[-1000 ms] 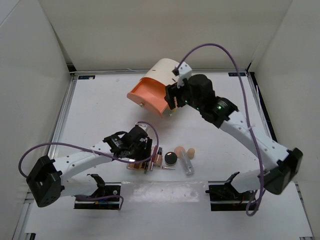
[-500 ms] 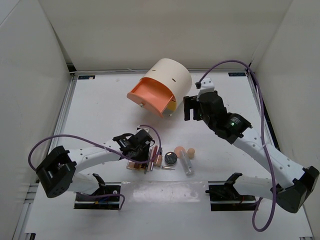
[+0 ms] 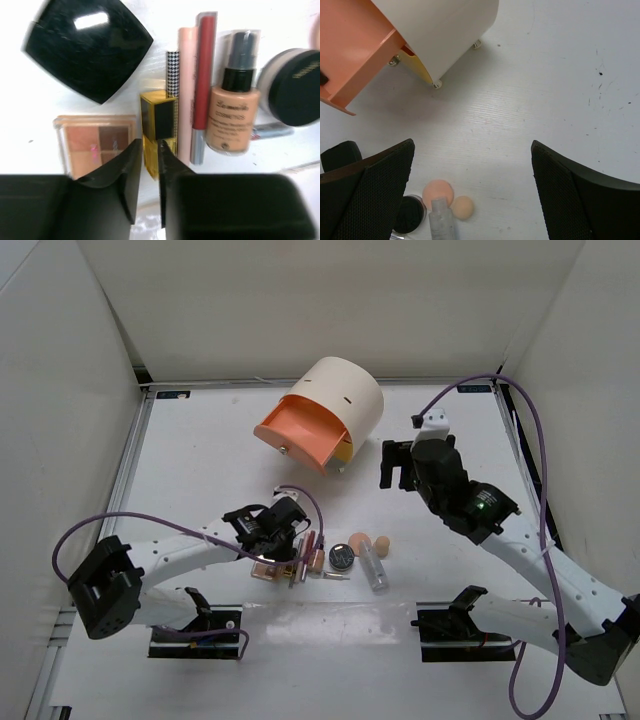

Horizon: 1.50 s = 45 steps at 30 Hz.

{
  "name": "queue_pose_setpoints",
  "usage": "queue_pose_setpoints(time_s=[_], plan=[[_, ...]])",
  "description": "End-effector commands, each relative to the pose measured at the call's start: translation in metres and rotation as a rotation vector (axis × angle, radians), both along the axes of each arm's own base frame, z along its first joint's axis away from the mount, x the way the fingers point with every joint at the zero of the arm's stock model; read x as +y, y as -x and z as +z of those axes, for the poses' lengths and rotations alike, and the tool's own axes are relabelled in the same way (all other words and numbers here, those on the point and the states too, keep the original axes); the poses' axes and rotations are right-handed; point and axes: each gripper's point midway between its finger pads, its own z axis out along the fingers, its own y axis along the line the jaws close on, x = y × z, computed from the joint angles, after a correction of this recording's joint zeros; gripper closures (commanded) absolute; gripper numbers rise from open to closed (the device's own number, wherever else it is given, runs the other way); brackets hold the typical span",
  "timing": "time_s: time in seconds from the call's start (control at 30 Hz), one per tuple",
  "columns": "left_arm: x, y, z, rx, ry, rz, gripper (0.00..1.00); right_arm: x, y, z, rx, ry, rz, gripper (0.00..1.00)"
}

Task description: Organize the makeup

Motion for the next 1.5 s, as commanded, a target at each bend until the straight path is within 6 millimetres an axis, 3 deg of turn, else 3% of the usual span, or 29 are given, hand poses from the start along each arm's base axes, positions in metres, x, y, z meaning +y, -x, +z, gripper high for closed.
queue_pose_setpoints(time_s=[0.0, 0.17, 0.2, 0.23, 0.27, 0.3, 0.33, 0.4, 0.5, 0.57, 0.7, 0.83, 1.13, 1.47], plan=[[-0.001, -0.015, 0.051, -0.115, 0.044, 0.026, 0.83, -0.009, -0.002, 0.011, -0.049, -0.035, -0.056, 0.01], [0.021, -0.021, 0.111, -0.225, 0.043, 0.080, 0.81, -0.014, 0.001, 0.008, -0.045, -0.033, -0.073, 0.01], [0.021, -0.022, 0.131, -0.261, 0.083, 0.083, 0.78, -0.015, 0.001, 0.007, -0.043, -0.035, -0.078, 0.01], [0.022, -0.022, 0.136, -0.265, 0.089, 0.083, 0.74, -0.016, 0.001, 0.007, -0.044, -0.032, -0.082, 0.01], [0.022, -0.021, 0.140, -0.268, 0.094, 0.075, 0.62, -0.019, 0.001, 0.008, -0.047, -0.033, -0.096, 0.01], [0.017, -0.017, 0.138, -0.251, 0.115, 0.046, 0.56, -0.020, 0.002, 0.008, -0.046, -0.033, -0.097, 0.01], [0.014, -0.015, 0.136, -0.245, 0.129, 0.033, 0.48, -0.021, 0.002, 0.007, -0.047, -0.029, -0.102, 0.01], [0.008, -0.010, 0.110, -0.190, 0.121, 0.006, 0.42, -0.022, 0.001, 0.004, -0.040, -0.020, -0.108, 0.01], [0.001, -0.004, 0.078, -0.117, 0.093, -0.017, 0.24, -0.023, 0.001, -0.001, -0.025, -0.002, -0.113, 0.01], [0.003, -0.005, 0.064, -0.104, 0.062, -0.014, 0.20, -0.024, 0.002, -0.003, -0.017, 0.008, -0.113, 0.01], [0.000, -0.009, 0.034, -0.084, 0.012, -0.015, 0.22, -0.025, 0.003, -0.007, -0.005, 0.023, -0.116, 0.01], [-0.002, -0.013, 0.016, -0.074, -0.016, -0.014, 0.26, -0.028, 0.005, -0.011, 0.008, 0.032, -0.124, 0.01], [-0.005, -0.007, -0.008, -0.027, -0.043, -0.040, 0.28, -0.035, 0.007, -0.013, 0.010, 0.054, -0.145, 0.01], [0.000, -0.010, -0.024, -0.018, -0.092, -0.025, 0.51, -0.040, 0.011, -0.016, 0.011, 0.061, -0.152, 0.01]])
